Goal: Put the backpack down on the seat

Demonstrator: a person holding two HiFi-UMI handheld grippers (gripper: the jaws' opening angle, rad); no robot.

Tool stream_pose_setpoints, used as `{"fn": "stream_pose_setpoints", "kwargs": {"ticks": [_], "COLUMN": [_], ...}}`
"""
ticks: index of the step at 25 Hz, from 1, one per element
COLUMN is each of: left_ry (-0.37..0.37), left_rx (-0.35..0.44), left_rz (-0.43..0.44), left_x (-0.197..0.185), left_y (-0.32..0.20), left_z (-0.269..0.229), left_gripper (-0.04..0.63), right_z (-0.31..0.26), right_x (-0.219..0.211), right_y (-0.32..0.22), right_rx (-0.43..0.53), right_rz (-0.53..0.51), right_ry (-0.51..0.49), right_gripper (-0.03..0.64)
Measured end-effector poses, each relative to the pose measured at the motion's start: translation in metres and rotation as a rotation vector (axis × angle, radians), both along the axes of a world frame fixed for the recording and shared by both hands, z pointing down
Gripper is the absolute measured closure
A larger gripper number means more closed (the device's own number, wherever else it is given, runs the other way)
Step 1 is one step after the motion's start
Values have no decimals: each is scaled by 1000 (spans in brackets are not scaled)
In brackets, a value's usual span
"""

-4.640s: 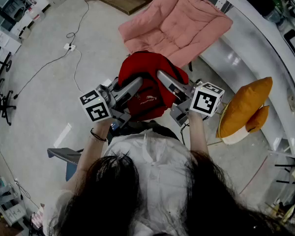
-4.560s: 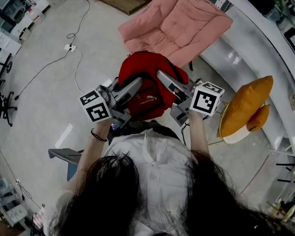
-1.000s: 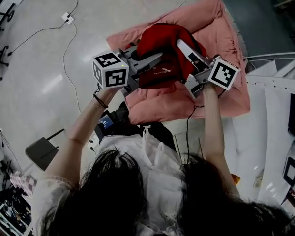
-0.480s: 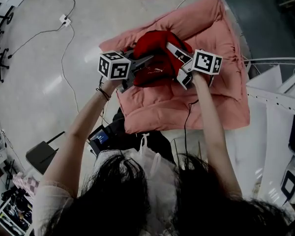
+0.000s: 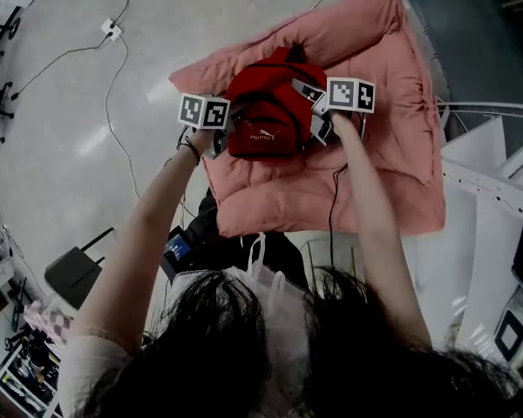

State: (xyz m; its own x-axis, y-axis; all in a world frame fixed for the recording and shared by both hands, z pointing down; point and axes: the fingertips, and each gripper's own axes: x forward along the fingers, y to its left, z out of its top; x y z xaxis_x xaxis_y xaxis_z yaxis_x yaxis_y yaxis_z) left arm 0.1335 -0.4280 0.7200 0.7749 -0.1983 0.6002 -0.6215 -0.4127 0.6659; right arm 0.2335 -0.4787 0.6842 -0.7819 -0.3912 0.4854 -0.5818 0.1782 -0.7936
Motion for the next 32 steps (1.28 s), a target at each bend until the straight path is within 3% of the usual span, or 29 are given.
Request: {"fn": "stream_pose_setpoints", "kwargs": {"ticks": [5, 8, 9, 10, 11, 12, 15, 18, 21, 25, 28, 32], "left_ry": [-57, -60, -58, -51, -34, -12, 24, 25, 47, 117, 172, 190], "left_rx": [-29, -35, -39, -42, -37, -21, 42, 66, 93, 102, 97, 190], "left_rz": [-15, -34, -54, -88, -135, -191, -292, -262, -225, -236, -221, -151], "left_x": [3, 2, 0, -4, -8, -14, -34, -46, -55, -63, -60, -58], "left_y": [9, 9, 7, 3, -2, -10, -25, -25, -24, -14, 2, 21], "left_z": [24, 27, 26, 25, 22, 17, -4, -25, -46, -66, -81, -112], "left_gripper": [552, 552, 530, 449, 307, 255, 249, 249, 250, 250, 251, 252], "right_z": [28, 23, 19, 15, 12, 10, 14, 23, 23, 9, -9, -54], "right_x": [7, 4, 1, -1, -2, -2, 14, 45, 66, 76, 103, 113], "right_y": [8, 10, 9, 9, 9, 10, 16, 28, 39, 54, 60, 69], "right_rx": [-37, -8, 14, 34, 47, 52, 42, 14, 16, 35, 71, 152], "right_rz": [5, 4, -3, -7, -3, 10, 92, 176, 180, 184, 286, 359], "right_ry": [65, 70, 70, 70, 71, 74, 105, 174, 265, 303, 353, 233], "right_gripper": [534, 531, 495, 419, 363, 350, 337, 333, 330, 331, 331, 333]}}
